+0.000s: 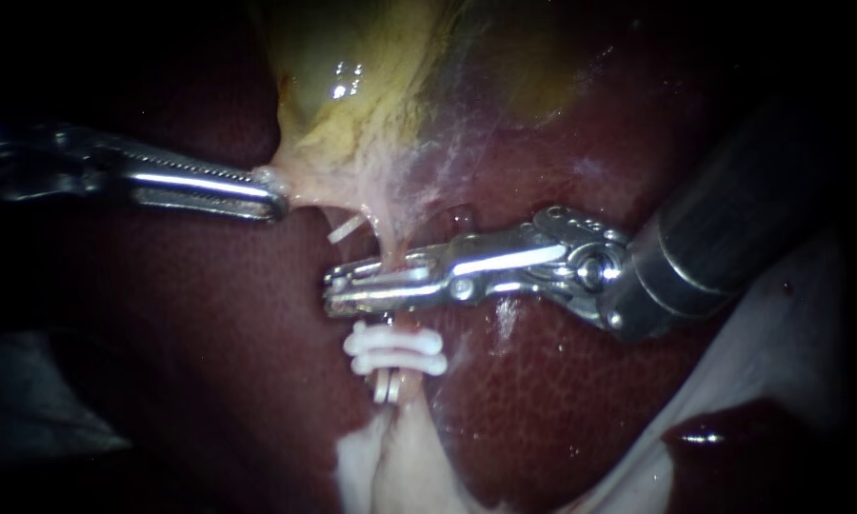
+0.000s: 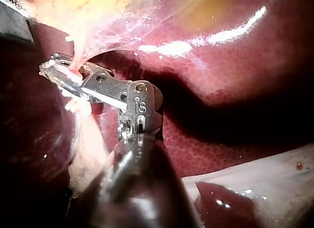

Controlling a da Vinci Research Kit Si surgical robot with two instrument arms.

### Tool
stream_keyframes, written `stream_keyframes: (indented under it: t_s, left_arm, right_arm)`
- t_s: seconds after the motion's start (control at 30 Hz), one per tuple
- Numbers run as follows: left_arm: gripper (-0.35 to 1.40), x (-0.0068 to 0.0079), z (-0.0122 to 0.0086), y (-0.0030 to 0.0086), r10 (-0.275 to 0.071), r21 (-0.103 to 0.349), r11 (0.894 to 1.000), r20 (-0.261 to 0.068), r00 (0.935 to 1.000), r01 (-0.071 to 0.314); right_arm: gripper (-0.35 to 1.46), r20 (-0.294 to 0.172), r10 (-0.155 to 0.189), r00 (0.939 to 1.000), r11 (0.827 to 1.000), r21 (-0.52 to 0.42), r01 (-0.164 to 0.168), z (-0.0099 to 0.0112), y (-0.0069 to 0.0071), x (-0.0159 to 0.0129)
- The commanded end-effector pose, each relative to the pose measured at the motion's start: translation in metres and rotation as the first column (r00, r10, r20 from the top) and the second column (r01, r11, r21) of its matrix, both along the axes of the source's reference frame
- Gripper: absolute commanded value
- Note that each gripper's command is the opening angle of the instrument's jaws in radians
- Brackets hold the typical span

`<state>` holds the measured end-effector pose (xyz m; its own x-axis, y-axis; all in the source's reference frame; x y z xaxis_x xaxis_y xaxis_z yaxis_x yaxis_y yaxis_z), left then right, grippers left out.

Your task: Going back third clip right tube

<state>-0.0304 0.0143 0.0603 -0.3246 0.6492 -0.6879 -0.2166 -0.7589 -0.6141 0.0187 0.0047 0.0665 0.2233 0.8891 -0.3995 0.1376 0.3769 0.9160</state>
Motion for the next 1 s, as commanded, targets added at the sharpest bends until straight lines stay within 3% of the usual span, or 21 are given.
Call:
stream_keyframes:
  t_s: [0.03, 0.13, 0.23, 0.3, 0.5, 0.67, 0.73, 0.8, 0.9, 1.0]
  left_arm:
    - [-0.35, 0.0, 0.0, 0.0, 0.0, 0.0, 1.0, 0.0, 1.0, 0.0]
    - [-0.35, 0.0, 0.0, 0.0, 0.0, 0.0, 1.0, 0.0, 1.0, 0.0]
    - [-0.35, 0.0, 0.0, 0.0, 0.0, 0.0, 1.0, 0.0, 1.0, 0.0]
    - [-0.35, 0.0, 0.0, 0.0, 0.0, 0.0, 1.0, 0.0, 1.0, 0.0]
    - [-0.35, 0.0001, 0.0, 0.0, 0.001, 0.0, 1.0, 0.0, 1.0, -0.001]
    - [-0.35, 0.0002, 0.0, 0.0, 0.001, 0.0, 1.0, 0.001, 1.0, -0.001]
    - [-0.35, 0.0002, 0.0, 0.0, 0.001, 0.0, 1.0, 0.001, 1.0, -0.001]
    - [-0.35, 0.0003, 0.0, 0.0, 0.001, 0.0, 1.0, 0.001, 1.0, -0.001]
    - [-0.35, 0.0004, 0.0001, 0.0, 0.002, 0.0, 1.0, 0.001, 1.0, -0.002]
    - [-0.35, 0.0004, 0.0001, 0.0, 0.002, 0.0, 1.0, 0.001, 1.0, -0.002]
  right_arm:
    - [-0.31, -0.004, 0.002, 1.0, 1.0, -0.021, -0.002, 0.0001, -0.0001, 0.0001]
    - [0.23, 0.014, 0.023, 0.9996, 0.997, -0.071, -0.022, 0.0005, -0.0003, 0.0002]
    - [0.45, 0.057, 0.038, 0.9976, 0.992, -0.121, -0.031, 0.0011, -0.0002, 0.0003]
    - [0.48, 0.095, 0.053, 0.9941, 0.986, -0.162, -0.037, 0.0016, 0.0, 0.0001]
    - [0.49, 0.119, 0.073, 0.9902, 0.973, -0.227, -0.044, 0.0026, 0.0007, -0.0014]
    - [0.49, 0.136, 0.06, 0.9889, 0.956, -0.292, -0.018, 0.0024, 0.0006, -0.0027]
    - [0.5, 0.134, 0.058, 0.9894, 0.939, -0.344, -0.008, 0.0019, 0.0004, -0.0034]
    - [0.5, 0.128, 0.045, 0.9907, 0.911, -0.413, 0.012, 0.001, 0.0002, -0.0045]
    - [0.5, 0.143, 0.025, 0.9894, 0.853, -0.518, 0.054, -0.0008, 0.0001, -0.0064]
    - [0.5, 0.138, 0.022, 0.9901, 0.791, -0.608, 0.067, -0.0029, 0.0, -0.0086]
